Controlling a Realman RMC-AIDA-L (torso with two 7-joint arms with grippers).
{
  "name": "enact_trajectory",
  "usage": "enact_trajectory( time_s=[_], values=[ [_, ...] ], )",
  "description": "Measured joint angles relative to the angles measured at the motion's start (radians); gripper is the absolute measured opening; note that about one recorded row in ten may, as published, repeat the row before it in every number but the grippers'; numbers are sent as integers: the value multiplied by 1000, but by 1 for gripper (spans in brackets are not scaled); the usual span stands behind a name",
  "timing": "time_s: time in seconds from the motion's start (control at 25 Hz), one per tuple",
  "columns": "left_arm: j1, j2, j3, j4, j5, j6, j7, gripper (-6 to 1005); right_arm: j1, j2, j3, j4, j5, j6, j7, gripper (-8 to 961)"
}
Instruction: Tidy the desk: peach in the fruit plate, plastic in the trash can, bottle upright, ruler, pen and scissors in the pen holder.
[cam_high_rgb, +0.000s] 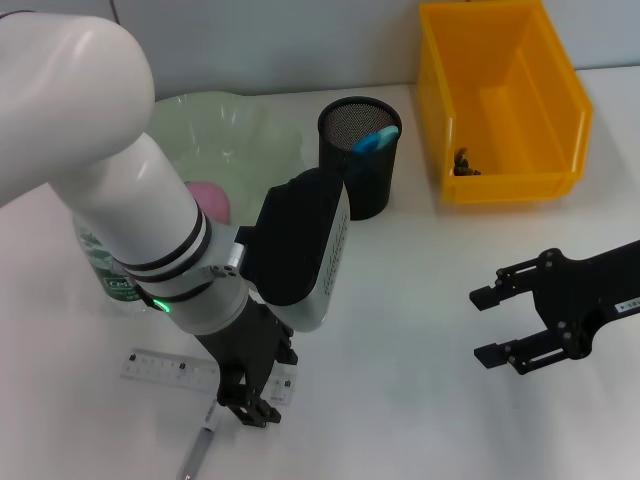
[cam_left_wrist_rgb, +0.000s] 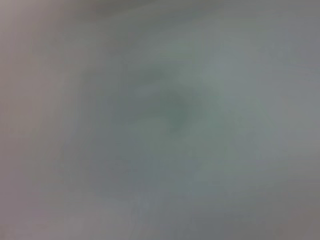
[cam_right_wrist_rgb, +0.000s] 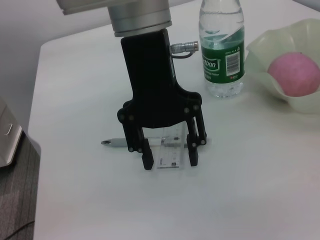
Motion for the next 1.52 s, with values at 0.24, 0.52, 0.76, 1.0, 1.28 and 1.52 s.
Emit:
enact_trajectory(
  time_s=[0.24, 0.52, 0.76, 1.0, 1.28, 1.52],
  values=[
    [0, 0, 0, 0, 1, 0, -2, 597, 2, 1, -1, 1, -1, -1, 0, 704],
    [-2, 0, 0, 0, 2, 2, -3, 589, 2, 3, -1, 1, -1, 1, 0, 704],
    [-4, 0, 1, -3, 2, -2, -3, 542, 7, 4, -1, 1, -1, 3, 5, 704],
    [-9, 0, 1, -9, 2, -7, -3, 475, 10, 5, -1, 1, -1, 5, 6, 704],
    [-11, 0, -47, 16, -7, 27, -10, 392, 11, 5, 1, 1, -1, 7, 6, 704],
    [-6, 2, -168, 55, -54, 87, -41, 393, 5, 0, 9, 1, -1, 7, 9, 704]
  ],
)
